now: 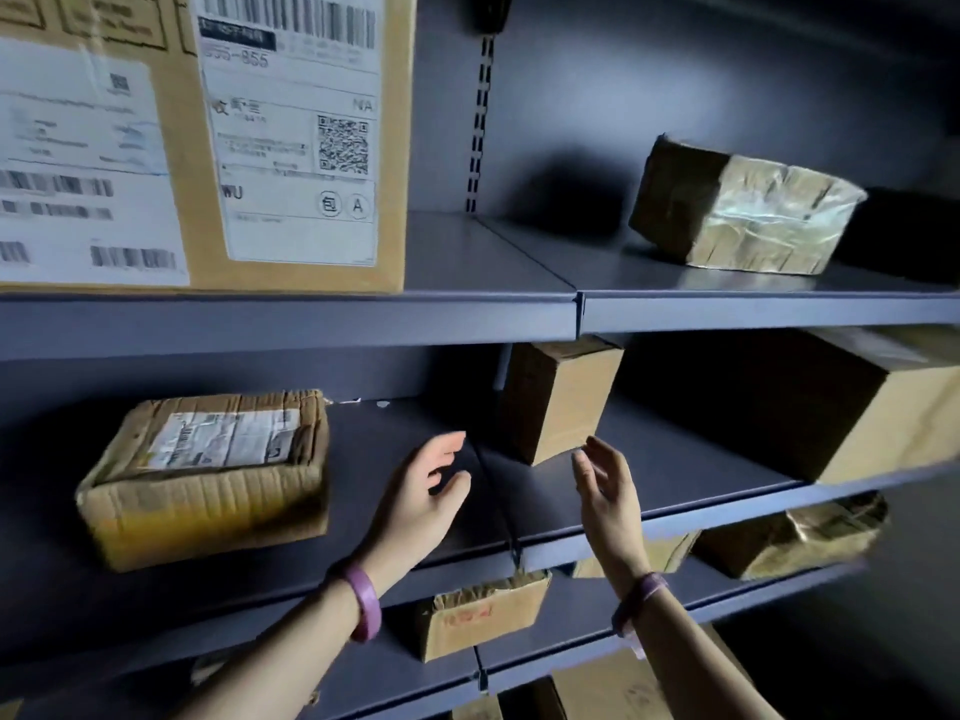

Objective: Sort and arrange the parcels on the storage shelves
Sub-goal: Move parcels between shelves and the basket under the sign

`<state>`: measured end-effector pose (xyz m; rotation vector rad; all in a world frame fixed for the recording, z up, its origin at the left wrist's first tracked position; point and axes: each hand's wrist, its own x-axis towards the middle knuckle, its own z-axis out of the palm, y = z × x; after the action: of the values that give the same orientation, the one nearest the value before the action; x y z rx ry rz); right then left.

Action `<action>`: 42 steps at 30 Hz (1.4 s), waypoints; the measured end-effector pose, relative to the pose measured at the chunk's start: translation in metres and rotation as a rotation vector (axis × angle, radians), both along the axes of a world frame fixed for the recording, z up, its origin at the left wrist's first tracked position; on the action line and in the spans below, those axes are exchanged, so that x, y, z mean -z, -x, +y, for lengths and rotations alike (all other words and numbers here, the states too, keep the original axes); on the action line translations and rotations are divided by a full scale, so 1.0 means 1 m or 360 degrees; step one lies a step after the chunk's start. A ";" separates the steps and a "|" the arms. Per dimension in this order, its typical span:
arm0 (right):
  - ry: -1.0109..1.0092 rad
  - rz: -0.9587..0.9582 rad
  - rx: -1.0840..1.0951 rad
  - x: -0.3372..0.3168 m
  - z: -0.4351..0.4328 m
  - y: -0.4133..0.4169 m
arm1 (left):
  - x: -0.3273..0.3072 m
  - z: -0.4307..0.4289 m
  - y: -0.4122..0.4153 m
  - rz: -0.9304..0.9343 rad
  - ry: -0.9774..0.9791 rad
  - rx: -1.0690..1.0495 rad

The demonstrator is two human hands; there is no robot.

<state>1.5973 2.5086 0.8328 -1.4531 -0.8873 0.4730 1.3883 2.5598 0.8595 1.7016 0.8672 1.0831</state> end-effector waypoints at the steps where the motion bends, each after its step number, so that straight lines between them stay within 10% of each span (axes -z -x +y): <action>1: 0.0026 -0.0012 0.0001 0.002 0.005 -0.019 | 0.003 0.003 -0.017 0.0017 0.0039 -0.0003; 13: 0.0371 -0.0327 -0.0662 0.007 0.072 -0.151 | 0.018 0.019 -0.174 -0.0045 0.0384 -0.0545; 30: -0.0477 -0.1332 -0.0562 0.013 0.011 -0.120 | 0.003 0.013 -0.178 -0.0327 0.0593 -0.0795; 42: -0.0310 0.0409 -0.0668 0.003 0.030 -0.153 | -0.011 -0.053 -0.192 -0.0246 -0.0260 -0.0609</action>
<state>1.7503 2.5383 0.8295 -1.0007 -1.0009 0.8410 1.5802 2.5064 0.8705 1.5928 1.0542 1.5579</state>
